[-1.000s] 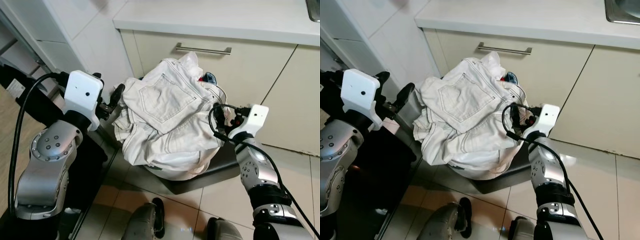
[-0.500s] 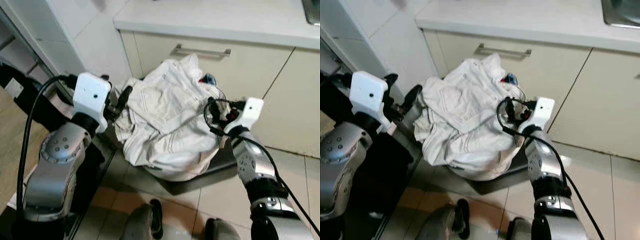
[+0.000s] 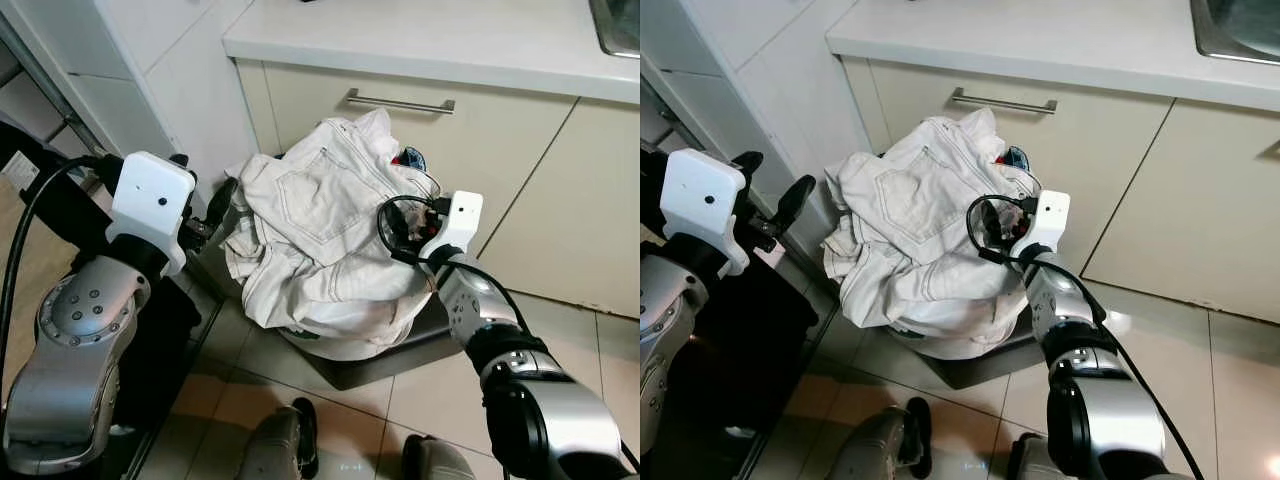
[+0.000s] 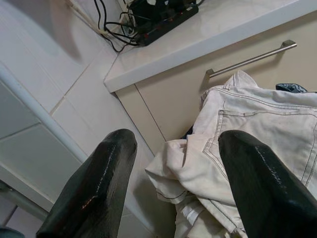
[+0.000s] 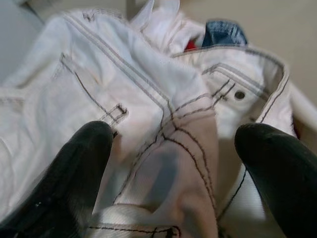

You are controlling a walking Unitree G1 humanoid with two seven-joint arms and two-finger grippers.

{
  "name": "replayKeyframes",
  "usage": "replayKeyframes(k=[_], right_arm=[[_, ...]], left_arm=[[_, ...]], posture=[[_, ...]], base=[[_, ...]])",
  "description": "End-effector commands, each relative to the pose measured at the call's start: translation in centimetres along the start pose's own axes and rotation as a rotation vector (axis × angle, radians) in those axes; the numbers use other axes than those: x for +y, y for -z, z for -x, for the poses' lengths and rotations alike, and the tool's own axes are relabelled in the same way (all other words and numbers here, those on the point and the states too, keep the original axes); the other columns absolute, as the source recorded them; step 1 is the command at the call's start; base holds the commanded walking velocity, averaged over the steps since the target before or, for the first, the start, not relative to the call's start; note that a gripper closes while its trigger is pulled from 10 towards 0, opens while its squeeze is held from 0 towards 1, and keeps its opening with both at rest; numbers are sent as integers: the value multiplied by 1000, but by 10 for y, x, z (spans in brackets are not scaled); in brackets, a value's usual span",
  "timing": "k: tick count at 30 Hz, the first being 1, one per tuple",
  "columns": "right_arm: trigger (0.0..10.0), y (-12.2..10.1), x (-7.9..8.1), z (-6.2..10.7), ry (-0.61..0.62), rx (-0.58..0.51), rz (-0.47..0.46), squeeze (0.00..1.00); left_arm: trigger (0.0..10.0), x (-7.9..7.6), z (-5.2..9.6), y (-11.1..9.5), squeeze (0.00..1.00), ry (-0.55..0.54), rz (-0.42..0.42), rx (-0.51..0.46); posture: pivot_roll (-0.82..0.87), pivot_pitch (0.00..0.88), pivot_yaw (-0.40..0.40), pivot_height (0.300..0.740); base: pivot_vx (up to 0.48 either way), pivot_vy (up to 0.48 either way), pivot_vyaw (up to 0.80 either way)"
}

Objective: Clothes washing

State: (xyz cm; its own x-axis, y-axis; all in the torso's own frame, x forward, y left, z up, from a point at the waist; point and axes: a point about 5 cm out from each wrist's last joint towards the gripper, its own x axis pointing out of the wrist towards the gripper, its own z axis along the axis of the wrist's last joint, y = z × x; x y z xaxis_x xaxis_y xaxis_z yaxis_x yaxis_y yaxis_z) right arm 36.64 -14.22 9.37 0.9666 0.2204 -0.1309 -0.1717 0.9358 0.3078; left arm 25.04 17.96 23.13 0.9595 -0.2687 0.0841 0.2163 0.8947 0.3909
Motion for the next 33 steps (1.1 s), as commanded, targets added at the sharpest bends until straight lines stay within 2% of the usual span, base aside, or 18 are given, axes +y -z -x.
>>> replayKeyframes(k=[1,2,3,4,5,6,11,15,24,33], right_arm=[[10000,16,4,0,27,91,-14,0],[5529,23,6,1,47,135,-75,0],[5529,28,8,1,57,164,-120,0],[4745,35,10,2,81,208,-101,0],[4745,39,11,3,97,234,-78,0],[0,42,13,3,100,249,-46,0],[0,36,23,-3,86,232,37,0],[0,27,19,-6,133,209,67,0],[0,11,27,-13,122,151,85,0],[0,4,32,-17,101,132,85,0]], left_arm=[[10000,2,4,-2,0,-12,-21,6],[10000,2,3,-2,0,-13,-19,5],[10000,2,2,-3,0,-13,-17,5],[10000,1,1,-2,0,-12,-14,5],[10000,0,1,-2,0,-11,-12,5],[10000,-1,-1,-2,0,-7,-10,3],[10000,-6,-5,-4,0,-4,3,-7],[10000,-9,-5,-2,0,-4,12,-5],[10000,-15,-11,-1,0,-11,26,-8],[10000,-19,-8,9,0,-23,42,46]], posture=[[247,225,81,727],[241,227,82,727],[241,227,82,727],[221,228,80,727],[218,228,79,727],[213,229,72,727],[200,229,65,727],[189,228,59,727],[167,223,50,727],[168,223,40,727]], base=[[0,0,0],[0,0,0],[0,0,0],[0,0,0],[0,0,0],[0,0,0],[0,0,0],[0,0,0],[0,0,0],[0,0,0]])
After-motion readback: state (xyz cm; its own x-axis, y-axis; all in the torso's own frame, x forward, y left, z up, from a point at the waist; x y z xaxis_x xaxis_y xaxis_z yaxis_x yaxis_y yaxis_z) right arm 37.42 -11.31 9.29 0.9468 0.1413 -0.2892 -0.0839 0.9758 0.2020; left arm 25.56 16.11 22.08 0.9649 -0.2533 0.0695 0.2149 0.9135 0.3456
